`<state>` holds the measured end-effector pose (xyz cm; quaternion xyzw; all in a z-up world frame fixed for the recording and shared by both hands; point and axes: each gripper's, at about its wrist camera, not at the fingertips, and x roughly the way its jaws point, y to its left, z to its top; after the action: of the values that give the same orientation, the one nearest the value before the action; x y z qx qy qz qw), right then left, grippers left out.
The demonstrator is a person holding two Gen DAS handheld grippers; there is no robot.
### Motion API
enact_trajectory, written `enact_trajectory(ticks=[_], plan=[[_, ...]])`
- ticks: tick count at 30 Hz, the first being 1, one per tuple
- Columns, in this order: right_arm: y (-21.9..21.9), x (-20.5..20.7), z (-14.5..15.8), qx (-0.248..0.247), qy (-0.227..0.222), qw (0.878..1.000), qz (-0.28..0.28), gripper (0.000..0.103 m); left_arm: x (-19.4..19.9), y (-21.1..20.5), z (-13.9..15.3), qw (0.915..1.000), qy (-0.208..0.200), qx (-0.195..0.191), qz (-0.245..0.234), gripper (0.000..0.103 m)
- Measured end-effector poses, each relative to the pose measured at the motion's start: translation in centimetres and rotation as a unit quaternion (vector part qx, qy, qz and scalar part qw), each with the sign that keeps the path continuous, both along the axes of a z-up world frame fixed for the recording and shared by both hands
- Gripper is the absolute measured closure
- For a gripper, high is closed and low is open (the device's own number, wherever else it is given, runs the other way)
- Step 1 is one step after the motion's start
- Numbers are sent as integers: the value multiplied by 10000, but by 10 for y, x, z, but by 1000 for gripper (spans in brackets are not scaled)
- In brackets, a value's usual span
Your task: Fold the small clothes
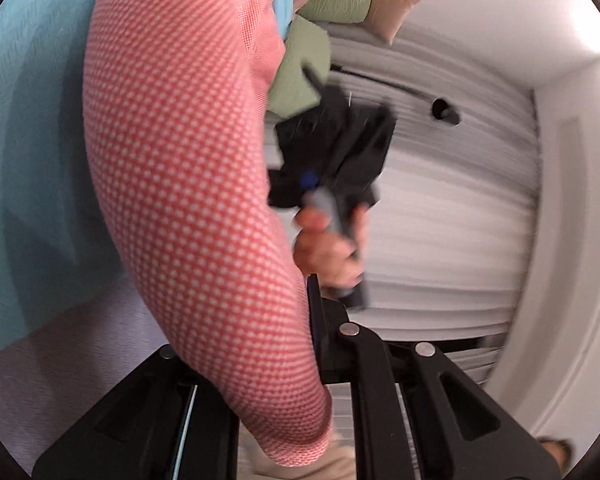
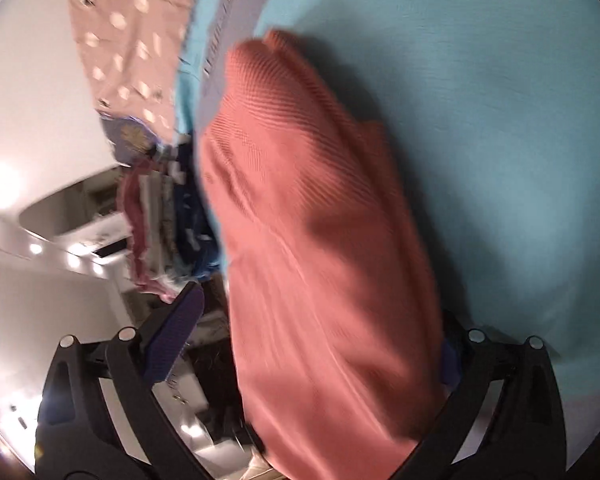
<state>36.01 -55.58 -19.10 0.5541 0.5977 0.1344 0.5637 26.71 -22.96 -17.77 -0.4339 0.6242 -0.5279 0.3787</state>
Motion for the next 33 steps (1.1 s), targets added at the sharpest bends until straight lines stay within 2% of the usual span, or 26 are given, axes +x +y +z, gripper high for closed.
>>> enact_trajectory(ticks=[2, 5, 7, 8, 9, 10, 11, 12, 15, 19, 23, 27, 33], plan=[[2, 5, 3, -23, -65, 10000, 23, 2, 4, 3, 2, 10000, -60, 45, -19, 92], [0, 2, 9, -173, -163, 9997, -32, 14, 6, 6, 4, 10000, -67, 50, -48, 92], [-4, -1, 12, -270, -267, 9993, -67, 30, 7, 5, 8, 9998, -174, 101, -80, 92], [-8, -4, 12, -304, -311, 9990, -82, 35, 7, 6, 10, 9996, -226, 136, -92, 92], [-9, -5, 12, -353, -343, 9987, -97, 47, 6, 8, 12, 9994, -276, 173, -98, 92], [-13, -9, 11, -436, -380, 9982, -139, 64, 7, 10, 14, 9992, -318, 202, -103, 92], [-16, -13, 10, -467, -436, 9977, -224, 74, 7, 11, 17, 9990, -371, 231, -100, 92], [-18, -17, 10, -398, -561, 9971, -326, 78, 8, 13, 19, 9987, -431, 261, -98, 93], [-16, -23, 19, -553, -943, 9934, -347, 82, 6, 6, 30, 9965, -706, 434, -104, 93], [-2, -29, 51, -954, -1447, 9847, -157, 82, 8, 0, 51, 9908, -1202, 616, -129, 93], [13, -28, 89, -1223, -1728, 9773, -4, 83, 14, 2, 80, 9835, -1712, 578, -114, 92], [27, -21, 134, -1475, -2005, 9685, 108, 83, 31, 3, 115, 9812, -1896, 345, -79, 92], [35, 0, 197, -1624, -2415, 9567, 107, 83, 53, 6, 180, 9649, -2602, 342, 23, 92]])
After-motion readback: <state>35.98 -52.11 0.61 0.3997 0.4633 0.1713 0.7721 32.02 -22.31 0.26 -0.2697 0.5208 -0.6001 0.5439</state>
